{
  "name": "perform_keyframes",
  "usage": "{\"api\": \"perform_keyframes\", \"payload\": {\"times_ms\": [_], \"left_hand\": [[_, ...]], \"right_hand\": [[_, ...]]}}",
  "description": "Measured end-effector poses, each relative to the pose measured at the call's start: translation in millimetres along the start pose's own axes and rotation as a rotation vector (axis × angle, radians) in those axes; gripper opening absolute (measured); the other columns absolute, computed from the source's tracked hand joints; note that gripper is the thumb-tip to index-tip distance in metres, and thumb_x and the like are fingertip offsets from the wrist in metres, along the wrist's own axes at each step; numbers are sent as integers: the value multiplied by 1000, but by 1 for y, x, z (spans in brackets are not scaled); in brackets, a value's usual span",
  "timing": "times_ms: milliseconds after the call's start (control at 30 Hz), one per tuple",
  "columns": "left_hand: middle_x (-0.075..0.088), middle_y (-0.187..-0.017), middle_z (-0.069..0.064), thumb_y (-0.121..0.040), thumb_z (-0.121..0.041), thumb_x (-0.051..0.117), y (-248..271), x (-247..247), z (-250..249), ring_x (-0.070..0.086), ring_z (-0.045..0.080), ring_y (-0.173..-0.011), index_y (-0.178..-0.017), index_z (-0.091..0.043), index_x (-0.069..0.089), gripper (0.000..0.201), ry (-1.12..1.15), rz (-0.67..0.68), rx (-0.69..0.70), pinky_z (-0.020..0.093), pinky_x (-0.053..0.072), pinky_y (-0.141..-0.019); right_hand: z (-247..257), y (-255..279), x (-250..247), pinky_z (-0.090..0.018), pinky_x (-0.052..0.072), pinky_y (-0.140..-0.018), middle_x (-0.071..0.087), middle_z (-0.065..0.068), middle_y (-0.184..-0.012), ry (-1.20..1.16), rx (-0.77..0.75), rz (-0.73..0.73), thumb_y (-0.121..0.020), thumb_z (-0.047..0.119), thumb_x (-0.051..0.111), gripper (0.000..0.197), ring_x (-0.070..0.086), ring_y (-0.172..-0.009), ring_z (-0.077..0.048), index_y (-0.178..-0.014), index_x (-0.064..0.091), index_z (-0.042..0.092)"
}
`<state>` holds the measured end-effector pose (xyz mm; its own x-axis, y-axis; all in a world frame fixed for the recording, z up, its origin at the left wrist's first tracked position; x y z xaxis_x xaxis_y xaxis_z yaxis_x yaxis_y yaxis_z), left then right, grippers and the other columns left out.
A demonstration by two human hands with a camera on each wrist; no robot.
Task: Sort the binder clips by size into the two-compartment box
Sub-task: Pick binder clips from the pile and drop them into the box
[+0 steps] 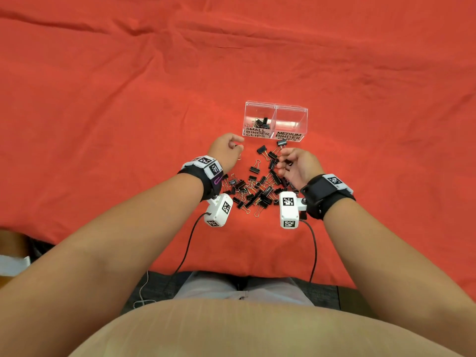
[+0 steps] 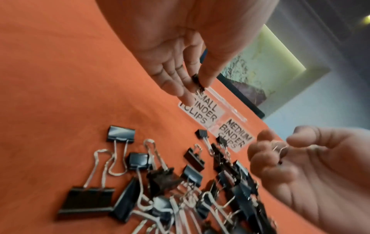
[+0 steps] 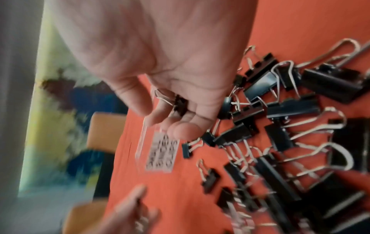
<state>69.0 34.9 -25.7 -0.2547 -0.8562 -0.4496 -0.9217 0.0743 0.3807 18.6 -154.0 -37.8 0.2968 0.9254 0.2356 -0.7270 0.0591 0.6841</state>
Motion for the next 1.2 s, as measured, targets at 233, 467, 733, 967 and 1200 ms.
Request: {"api": "perform_keyframes", "payload": {"times_ms": [233,467,733,967,1200], "left_hand": [[51,-61,4,-90,-4,33,4,-11,14,50,9,-45,-66,-14,52,33,87,84,-163,24,37,-48],[52,-67,-5,-79,-34,66,24,3,35,51,18,-66,-73,-20,51,21,-558,258,7,27,40,-62],[63,-91,5,-90,-36,57,24,25,22,60,26,-86,-98,-15,57,22,-643,195,118,35,51,-75],[63,-93,5,-88,-17,52,17,3,15,51,20,-68,-99,-18,61,14,-602,125,76,27,43,-67],[63,-111,3,-83,-24,62,25,12,28,61,24,-100,-110,-27,61,27,-727,293,133,38,53,-86]], "right_hand": [[-15,-2,48,-20,41,-59,58,6,-82,1300,-362,109,-87,17,59,12,53,-71,-12,-97,63,12],[-27,1,57,-36,52,-86,62,-7,-115,1551,-430,167,-87,23,61,23,60,-102,-25,-108,62,14],[-11,-5,48,-38,51,-78,63,-12,-98,1510,-300,97,-90,11,49,11,63,-90,-31,-93,59,10],[-5,-7,33,-30,48,-74,61,-5,-104,1442,-401,90,-88,9,51,17,59,-84,-23,-103,58,12],[-13,-11,33,-39,50,-84,59,-13,-112,1599,-374,26,-89,23,58,27,58,-100,-30,-110,54,6]]}}
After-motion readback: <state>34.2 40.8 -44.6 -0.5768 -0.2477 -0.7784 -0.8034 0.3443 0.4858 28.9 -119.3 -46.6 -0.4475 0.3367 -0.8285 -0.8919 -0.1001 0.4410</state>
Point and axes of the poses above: each hand's wrist, its own y-axis away from the middle knuckle, its own x-axis out of the palm, z = x × y, the point moved 7 cm from there along -y, towards the middle knuckle
